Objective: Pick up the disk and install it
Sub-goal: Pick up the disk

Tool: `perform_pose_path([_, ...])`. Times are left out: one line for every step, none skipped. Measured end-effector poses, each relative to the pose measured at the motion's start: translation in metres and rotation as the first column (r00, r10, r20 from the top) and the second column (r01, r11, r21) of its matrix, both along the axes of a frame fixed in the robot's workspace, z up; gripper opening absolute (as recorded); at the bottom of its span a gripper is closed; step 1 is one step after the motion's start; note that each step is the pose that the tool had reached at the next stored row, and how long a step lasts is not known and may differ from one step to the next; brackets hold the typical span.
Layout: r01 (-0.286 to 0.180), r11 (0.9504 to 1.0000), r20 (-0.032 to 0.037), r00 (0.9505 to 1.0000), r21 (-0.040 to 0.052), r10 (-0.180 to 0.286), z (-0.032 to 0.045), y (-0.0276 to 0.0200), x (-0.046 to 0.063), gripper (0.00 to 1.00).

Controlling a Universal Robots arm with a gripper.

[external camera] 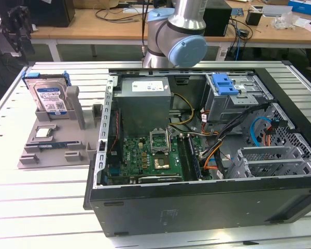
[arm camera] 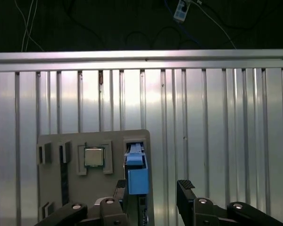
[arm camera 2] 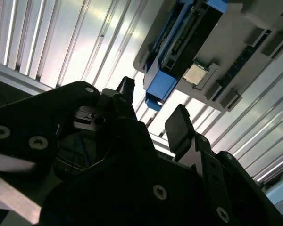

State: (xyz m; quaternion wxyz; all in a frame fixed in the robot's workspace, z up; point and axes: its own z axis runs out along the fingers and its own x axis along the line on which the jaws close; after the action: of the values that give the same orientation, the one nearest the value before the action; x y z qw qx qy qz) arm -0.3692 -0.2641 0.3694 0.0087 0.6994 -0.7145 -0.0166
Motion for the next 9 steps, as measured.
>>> perform_pose_path([0.000, 1.0000, 0.0000, 1.0000, 0.0000, 0.000, -0.0015, 0.0002, 0.000, 0.54])
perform_pose_path([0.000, 1.0000, -0.0002, 1.0000, 0.0000, 0.000, -0.0032, 0.0003, 0.000, 0.54])
perform_pose_path([0.000, 1.0000, -0.0002, 1.0000, 0.0000, 0.000, -0.0047, 0.0005, 0.000, 0.54])
perform_pose_path([0.000, 1.0000, -0.0001, 1.0000, 0.0000, 0.000, -0.0071, 0.0007, 0.000, 0.54])
perform_pose_path([0.000, 1.0000, -0.0001, 1.0000, 0.0000, 0.000, -0.0099, 0.0007, 0.000, 0.54])
perform_pose_path([0.000, 1.0000, -0.0001, 1.0000, -0.0001, 0.000, -0.0118, 0.0007, 0.000, 0.54])
perform_pose_path([0.000, 1.0000, 0.0000, 1.0000, -0.0005, 0.000, -0.0129, 0.0007, 0.000, 0.54])
perform_pose_path([0.000, 1.0000, -0.0001, 1.0000, -0.0017, 0.000, -0.0137, 0.0004, 0.000, 0.54])
perform_pose_path([0.000, 1.0000, -0.0002, 1.0000, -0.0035, 0.000, -0.0141, -0.0006, 0.000, 0.54])
